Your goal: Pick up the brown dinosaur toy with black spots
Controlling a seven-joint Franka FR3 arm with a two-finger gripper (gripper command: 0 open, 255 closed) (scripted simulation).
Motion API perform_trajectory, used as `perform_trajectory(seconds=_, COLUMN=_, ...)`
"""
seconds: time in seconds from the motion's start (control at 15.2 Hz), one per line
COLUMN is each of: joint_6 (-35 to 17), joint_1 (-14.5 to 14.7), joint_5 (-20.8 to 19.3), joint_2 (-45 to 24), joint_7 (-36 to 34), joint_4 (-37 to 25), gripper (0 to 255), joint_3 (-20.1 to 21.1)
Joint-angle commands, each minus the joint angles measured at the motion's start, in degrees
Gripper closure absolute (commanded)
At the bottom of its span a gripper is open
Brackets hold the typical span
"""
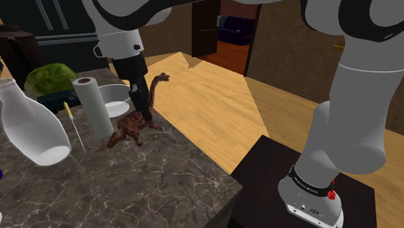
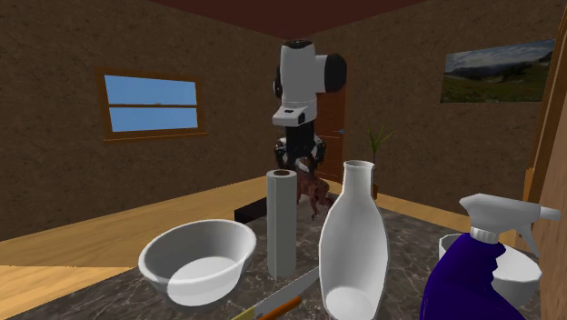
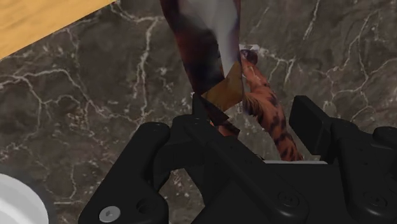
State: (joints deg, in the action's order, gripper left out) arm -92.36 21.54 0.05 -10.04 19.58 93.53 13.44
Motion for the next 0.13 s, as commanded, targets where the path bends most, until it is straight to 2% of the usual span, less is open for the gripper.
perform_trajectory(seconds=0.0, joint_6=0.9, joint_1=0.0, joint_5=0.0, joint_2=0.1, joint_7=-0.1, joint_4=-0.8, gripper=255, joint_3=0.0)
perform_trajectory(seconds=0.07, joint_6=0.9, joint_1=0.0, joint_5=0.0, joint_2=0.1, joint_7=-0.1, joint_4=-0.8, gripper=255, joint_3=0.0)
